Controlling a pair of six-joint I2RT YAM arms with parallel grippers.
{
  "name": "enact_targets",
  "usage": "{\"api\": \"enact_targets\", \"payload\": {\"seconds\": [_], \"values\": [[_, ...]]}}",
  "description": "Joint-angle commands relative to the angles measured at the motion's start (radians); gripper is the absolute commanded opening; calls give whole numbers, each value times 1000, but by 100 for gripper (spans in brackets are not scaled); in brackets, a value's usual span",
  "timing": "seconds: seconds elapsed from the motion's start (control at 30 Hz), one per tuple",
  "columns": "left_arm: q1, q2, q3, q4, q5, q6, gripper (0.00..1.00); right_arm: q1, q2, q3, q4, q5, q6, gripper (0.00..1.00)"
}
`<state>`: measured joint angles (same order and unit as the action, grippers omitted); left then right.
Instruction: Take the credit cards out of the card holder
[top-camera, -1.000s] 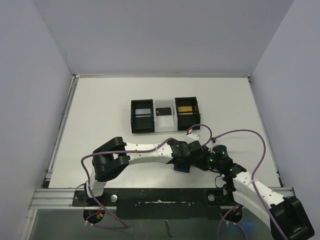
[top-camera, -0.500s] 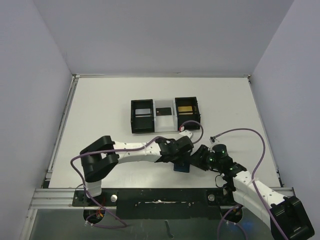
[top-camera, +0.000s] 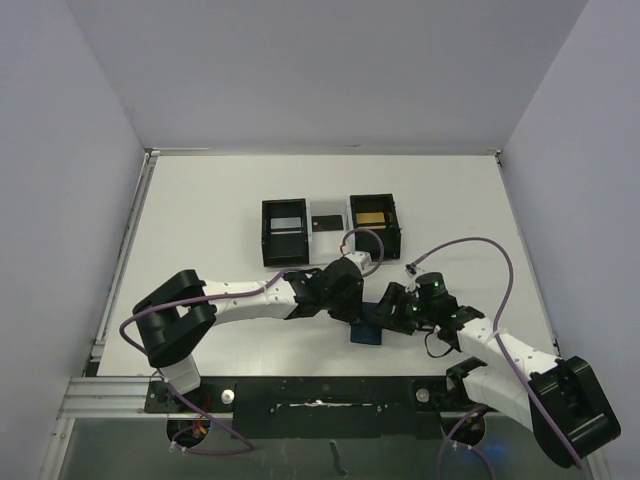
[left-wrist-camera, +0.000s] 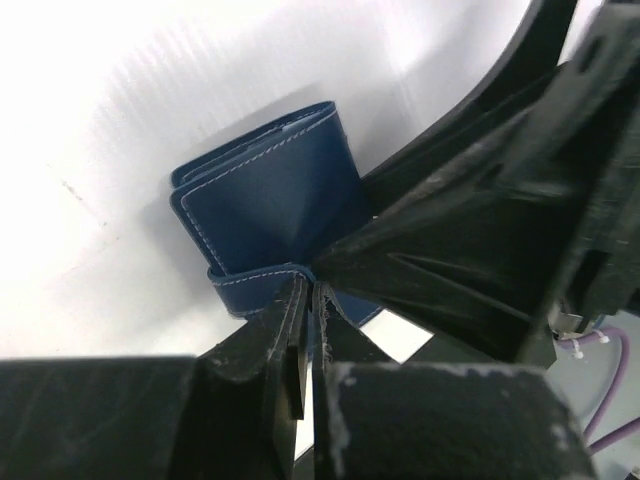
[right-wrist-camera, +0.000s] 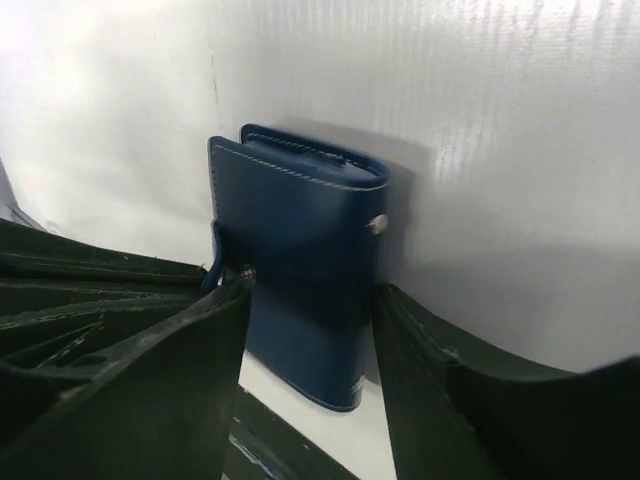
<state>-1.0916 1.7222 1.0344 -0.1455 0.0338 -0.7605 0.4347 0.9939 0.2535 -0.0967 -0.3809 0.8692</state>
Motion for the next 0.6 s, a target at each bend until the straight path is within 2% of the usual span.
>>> {"api": "enact_targets", "payload": {"seconds": [0.0, 0.1, 0.23, 0.33, 0.43, 0.5, 0.57], "values": [[2, -30, 12, 114, 61, -28, 0, 8, 31, 28, -90, -29, -88, 43], [23, -16, 25, 76, 81, -24, 0, 0, -9, 24, -128, -36, -88, 27], [48, -20, 46, -24, 49, -10, 0, -16, -127, 43, -226, -52, -83, 14], [49, -37, 58, -131, -41, -6, 0, -46, -171, 47, -237, -53, -101, 16], [48, -66, 0, -125, -75, -6, 0, -90, -124, 35, -224, -42, -141, 19], [55, -73, -43, -118, -97, -25, 7, -109, -60, 20, -158, -68, -132, 21], [59, -73, -75, -89, -79, -48, 22, -109, 4, 89, -220, -33, -120, 26]]}}
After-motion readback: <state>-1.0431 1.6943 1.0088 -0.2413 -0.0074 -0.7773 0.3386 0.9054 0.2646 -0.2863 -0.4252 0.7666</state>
